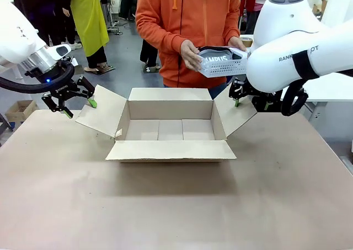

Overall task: Pack the gift set into the box.
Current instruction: Lift both hands away from the flaps of the Package Box.

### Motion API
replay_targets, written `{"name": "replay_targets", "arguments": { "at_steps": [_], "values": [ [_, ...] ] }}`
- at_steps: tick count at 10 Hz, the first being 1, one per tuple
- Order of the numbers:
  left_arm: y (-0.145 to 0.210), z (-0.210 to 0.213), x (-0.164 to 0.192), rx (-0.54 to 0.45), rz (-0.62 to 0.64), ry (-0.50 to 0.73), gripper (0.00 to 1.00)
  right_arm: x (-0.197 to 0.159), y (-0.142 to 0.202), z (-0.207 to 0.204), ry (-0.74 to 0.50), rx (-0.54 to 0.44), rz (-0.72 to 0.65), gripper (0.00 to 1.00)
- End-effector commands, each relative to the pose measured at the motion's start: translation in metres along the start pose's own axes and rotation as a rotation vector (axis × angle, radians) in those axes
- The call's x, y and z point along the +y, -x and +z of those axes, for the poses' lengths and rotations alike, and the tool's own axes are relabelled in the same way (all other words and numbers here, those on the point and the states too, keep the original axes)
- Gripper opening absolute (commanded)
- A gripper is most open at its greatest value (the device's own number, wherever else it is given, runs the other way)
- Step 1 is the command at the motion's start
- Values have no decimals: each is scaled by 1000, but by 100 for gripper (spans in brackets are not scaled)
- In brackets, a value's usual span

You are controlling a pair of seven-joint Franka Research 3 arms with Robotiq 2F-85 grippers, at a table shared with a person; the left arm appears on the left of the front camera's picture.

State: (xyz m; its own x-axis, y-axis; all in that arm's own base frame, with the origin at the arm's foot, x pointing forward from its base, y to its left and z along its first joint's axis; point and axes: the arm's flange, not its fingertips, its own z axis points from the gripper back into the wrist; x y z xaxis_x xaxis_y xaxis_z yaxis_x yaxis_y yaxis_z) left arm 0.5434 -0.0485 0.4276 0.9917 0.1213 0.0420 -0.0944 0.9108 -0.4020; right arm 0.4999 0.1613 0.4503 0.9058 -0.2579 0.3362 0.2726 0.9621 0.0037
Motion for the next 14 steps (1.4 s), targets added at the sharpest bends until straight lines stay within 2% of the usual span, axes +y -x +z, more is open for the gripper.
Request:
{"name": "replay_targets", "arguments": {
  "at_steps": [1, 14],
  "values": [
    [1, 2, -2, -7, 11, -15, 100, 4, -2, 0, 19, -18, -20, 100],
    [1, 2, -2, -7, 11, -15, 100, 4, -2, 0, 19, -18, -20, 100]
  ]
}}
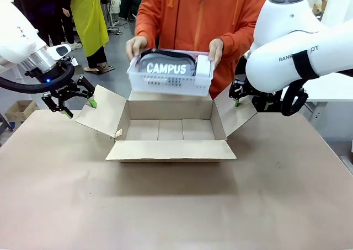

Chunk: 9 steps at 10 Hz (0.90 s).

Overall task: Pack the gift set into the box.
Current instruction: Lift both hands away from the flaps of the Package Box.

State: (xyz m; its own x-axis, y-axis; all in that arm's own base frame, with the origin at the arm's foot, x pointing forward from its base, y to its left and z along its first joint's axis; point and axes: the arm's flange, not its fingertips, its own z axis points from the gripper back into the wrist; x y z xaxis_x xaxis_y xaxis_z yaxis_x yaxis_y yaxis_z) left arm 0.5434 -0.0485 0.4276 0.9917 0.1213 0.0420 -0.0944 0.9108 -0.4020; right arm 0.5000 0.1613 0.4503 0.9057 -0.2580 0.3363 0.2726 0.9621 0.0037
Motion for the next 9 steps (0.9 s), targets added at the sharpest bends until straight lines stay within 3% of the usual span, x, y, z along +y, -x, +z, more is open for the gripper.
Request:
{"name": "replay_targets", "arguments": {
  "at_steps": [1, 9],
  "values": [
    [1, 2, -2, -7, 11, -15, 100, 4, -2, 0, 19, -18, -20, 100],
    [1, 2, -2, -7, 11, -15, 100, 4, -2, 0, 19, -18, -20, 100]
  ]
}}
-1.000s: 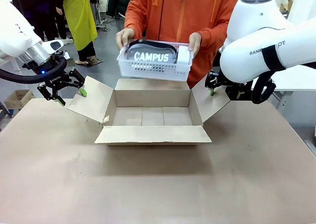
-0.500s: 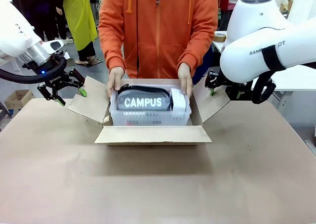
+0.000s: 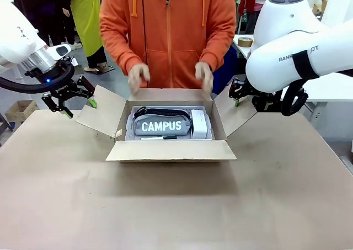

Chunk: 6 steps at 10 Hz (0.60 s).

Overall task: Pack the gift set into the box.
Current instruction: Lift both hands away from the flaps of the Package Box.

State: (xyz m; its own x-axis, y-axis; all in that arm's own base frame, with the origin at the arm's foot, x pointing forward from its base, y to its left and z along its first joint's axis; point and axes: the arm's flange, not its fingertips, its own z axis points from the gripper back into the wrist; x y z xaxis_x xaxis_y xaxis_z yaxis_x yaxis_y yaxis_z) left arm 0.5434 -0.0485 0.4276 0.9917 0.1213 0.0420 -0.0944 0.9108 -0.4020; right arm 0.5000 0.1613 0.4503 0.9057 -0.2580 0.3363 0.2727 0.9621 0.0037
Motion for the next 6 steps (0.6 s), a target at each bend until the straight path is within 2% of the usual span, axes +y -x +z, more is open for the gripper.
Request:
{"name": "replay_targets", "arguments": {
  "at_steps": [1, 2, 3, 4, 5, 6],
  "values": [
    [0, 0, 0, 0, 0, 0, 100, 0, 0, 0, 0, 0, 0, 100],
    [7, 55, 9, 48, -32, 252, 100, -30, -16, 45, -226, 90, -55, 100],
    [18, 101, 30, 84, -38, 474, 100, -71, -26, 80, -394, 213, -106, 100],
    [29, 134, 61, 142, -51, 708, 100, -115, -31, 104, -557, 295, -192, 100],
    [35, 150, 97, 168, -7, 892, 100, -157, -31, 113, -661, 364, -342, 100],
    [37, 151, 130, 107, 101, 990, 100, -195, -26, 107, -757, 394, -477, 100]
  ]
}}
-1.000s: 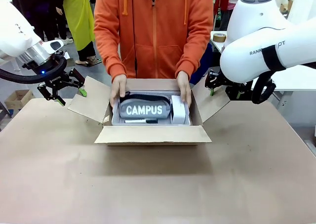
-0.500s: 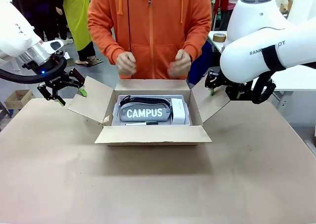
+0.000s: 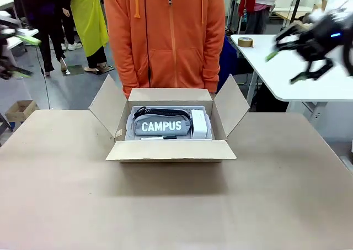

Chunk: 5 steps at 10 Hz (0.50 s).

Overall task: Pack the gift set into the box.
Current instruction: Lift both hands away from the flaps of the Package Box.

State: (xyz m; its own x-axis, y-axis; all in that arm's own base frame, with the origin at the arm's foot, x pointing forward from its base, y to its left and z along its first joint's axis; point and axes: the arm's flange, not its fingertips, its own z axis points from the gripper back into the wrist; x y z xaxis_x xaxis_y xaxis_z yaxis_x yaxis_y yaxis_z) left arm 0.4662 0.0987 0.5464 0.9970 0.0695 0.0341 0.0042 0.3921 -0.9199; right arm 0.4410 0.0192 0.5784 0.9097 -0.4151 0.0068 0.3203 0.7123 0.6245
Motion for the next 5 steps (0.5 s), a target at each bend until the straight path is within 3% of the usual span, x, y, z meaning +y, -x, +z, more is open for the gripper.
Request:
{"name": "replay_targets", "arguments": {
  "at_steps": [1, 3, 4, 5],
  "values": [
    [-16, 30, 72, -78, 235, 324, 100, -89, -13, 20, -278, 55, -306, 100],
    [-19, 53, 135, -199, 396, 441, 100, -164, -10, 17, -428, -47, -500, 100],
    [-25, 55, 156, -229, 490, 426, 100, -186, -9, 10, -425, -102, -590, 100],
    [3, 64, 130, -130, 309, 347, 100, -147, -8, 44, -327, 37, -405, 100]
  ]
}}
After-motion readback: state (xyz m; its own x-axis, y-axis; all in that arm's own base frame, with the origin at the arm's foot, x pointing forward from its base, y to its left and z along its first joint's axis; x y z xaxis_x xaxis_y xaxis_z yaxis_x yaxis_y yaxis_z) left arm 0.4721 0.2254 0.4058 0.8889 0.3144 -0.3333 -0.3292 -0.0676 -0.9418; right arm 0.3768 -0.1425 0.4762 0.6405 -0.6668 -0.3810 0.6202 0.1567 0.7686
